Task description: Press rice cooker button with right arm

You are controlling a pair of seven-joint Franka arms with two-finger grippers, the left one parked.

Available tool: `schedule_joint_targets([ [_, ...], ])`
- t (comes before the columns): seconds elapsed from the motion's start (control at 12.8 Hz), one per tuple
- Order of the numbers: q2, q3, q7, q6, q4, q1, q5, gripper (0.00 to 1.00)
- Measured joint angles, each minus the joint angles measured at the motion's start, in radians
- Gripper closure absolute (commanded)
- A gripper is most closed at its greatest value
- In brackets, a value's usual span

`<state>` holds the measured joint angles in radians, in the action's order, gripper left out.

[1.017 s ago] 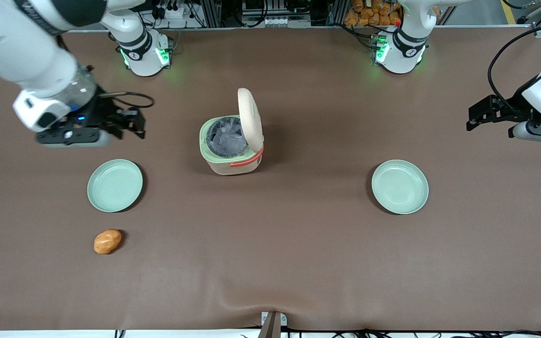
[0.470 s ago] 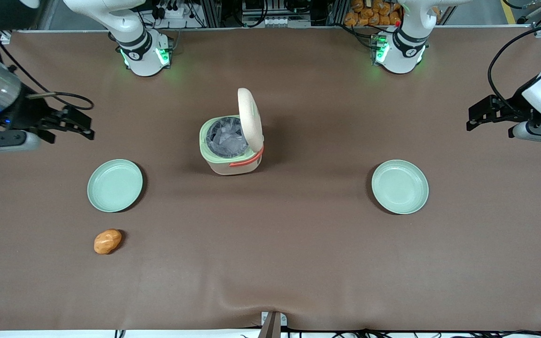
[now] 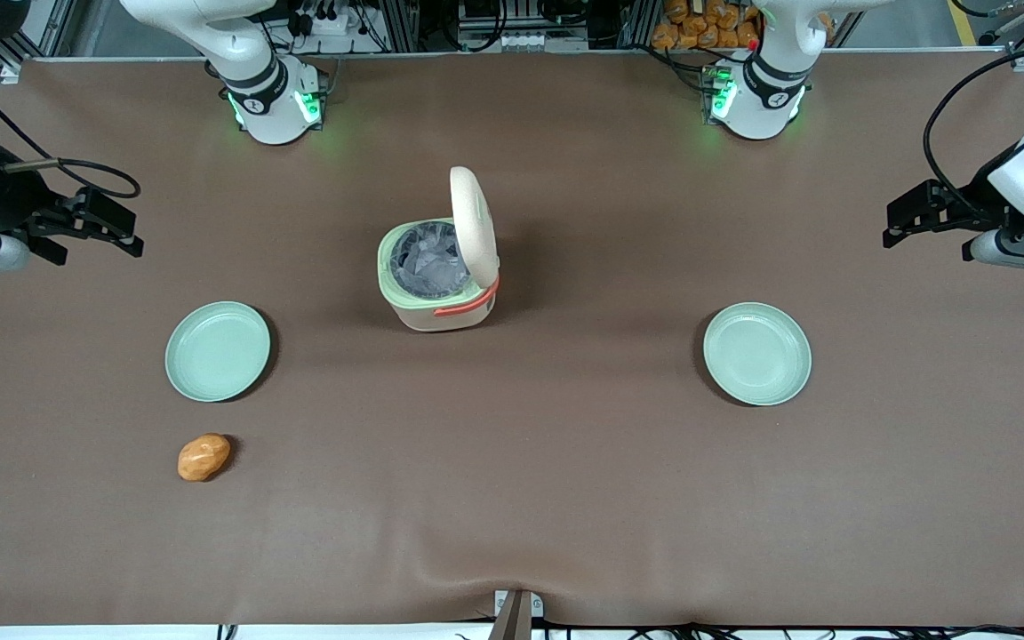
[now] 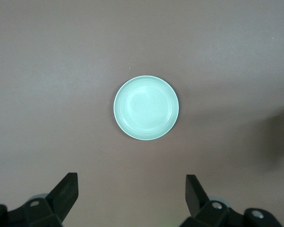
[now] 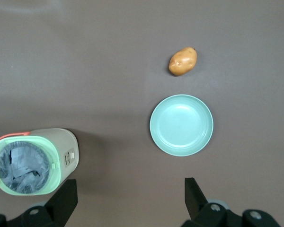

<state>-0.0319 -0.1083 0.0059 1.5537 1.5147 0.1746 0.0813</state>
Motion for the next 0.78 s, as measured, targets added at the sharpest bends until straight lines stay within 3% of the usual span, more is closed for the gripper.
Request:
schedule_joint_targets([
  [0.78, 0.015, -0.08, -0.103, -0.012, 0.0, -0.007, -0.03, 0.0],
])
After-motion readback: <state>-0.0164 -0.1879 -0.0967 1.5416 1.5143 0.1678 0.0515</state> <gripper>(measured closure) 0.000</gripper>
